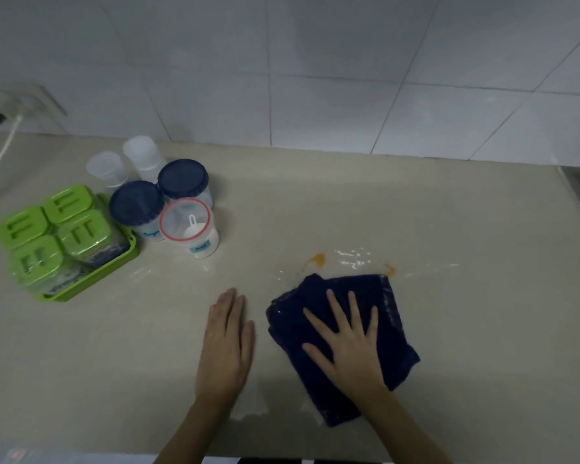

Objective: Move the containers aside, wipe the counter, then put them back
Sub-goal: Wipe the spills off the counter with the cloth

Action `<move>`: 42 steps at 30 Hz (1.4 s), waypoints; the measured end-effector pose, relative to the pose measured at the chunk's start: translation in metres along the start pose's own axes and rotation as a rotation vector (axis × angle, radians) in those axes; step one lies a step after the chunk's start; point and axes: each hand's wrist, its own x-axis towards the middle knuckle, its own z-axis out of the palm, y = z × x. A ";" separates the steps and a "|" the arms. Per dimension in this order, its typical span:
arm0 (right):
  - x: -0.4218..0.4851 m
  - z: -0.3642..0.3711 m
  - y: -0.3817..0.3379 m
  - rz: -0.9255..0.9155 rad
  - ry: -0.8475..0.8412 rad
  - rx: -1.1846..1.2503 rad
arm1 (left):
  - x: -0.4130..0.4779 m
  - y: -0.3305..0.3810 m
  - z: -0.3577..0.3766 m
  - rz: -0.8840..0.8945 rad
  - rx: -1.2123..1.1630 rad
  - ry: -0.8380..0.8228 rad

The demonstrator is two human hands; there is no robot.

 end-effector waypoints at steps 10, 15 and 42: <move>0.042 -0.008 0.002 0.028 0.022 -0.043 | 0.005 -0.003 0.002 -0.032 -0.048 0.067; 0.053 -0.007 0.004 -0.137 0.025 -0.013 | 0.004 -0.006 0.008 0.055 0.164 0.007; 0.074 -0.017 0.060 -0.012 0.102 0.004 | 0.009 0.051 0.028 0.231 0.084 -0.093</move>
